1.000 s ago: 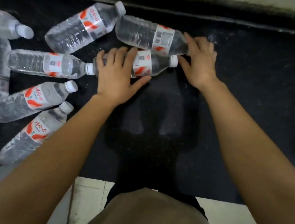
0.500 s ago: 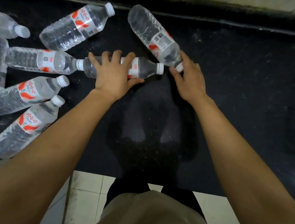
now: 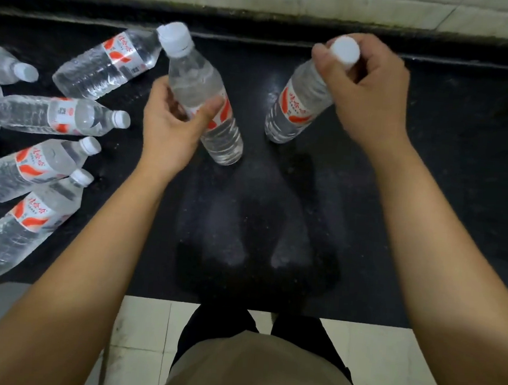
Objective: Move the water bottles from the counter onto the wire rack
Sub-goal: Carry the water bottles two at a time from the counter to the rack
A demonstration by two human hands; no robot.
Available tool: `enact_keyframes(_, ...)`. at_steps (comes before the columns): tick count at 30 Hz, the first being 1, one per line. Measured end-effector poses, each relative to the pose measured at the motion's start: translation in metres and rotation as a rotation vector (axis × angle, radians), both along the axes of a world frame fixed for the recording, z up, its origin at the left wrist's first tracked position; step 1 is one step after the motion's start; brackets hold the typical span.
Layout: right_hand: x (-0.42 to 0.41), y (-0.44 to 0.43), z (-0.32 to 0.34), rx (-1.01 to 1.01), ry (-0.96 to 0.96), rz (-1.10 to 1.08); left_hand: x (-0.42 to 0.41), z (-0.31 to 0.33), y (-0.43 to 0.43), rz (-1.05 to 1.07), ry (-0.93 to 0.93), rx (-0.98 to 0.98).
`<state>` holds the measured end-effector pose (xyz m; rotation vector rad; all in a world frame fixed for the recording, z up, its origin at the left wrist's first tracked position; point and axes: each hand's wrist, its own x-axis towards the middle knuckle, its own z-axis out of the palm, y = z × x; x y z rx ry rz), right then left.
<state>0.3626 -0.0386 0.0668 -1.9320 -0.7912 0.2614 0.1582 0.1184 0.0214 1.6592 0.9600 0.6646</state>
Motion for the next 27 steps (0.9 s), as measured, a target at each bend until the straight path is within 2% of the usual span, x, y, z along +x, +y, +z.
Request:
enact_keyframes(4,-0.004,0.010,-0.017,-0.070,-0.006,-0.002,0.002,-0.001,-0.004,-0.070,-0.045,-0.094)
enact_keyframes(8,-0.017,0.014,-0.036,-0.019,0.261,0.191,-0.003,-0.003,0.001,-0.089,-0.054,-0.196)
enact_keyframes(13,-0.036,0.019,-0.040,0.042,0.253,0.173,-0.002,-0.001,0.002,-0.068,-0.181,-0.403)
enact_keyframes(16,-0.039,0.006,-0.036,0.088,0.329,0.072,0.002,0.000,0.010,-0.004,-0.295,-0.561)
enact_keyframes(21,-0.043,-0.024,-0.018,0.232,0.689,-0.244,0.016,-0.003,0.018,0.098,-0.253,-0.668)
enact_keyframes(23,-0.047,-0.037,-0.006,0.289,0.751,-0.335,0.021,-0.002,0.013,0.011,-0.208,-0.673)
enact_keyframes(27,-0.050,-0.064,0.019,0.327,0.687,-0.389,0.041,0.020,-0.006,-0.275,-0.192,-0.630)
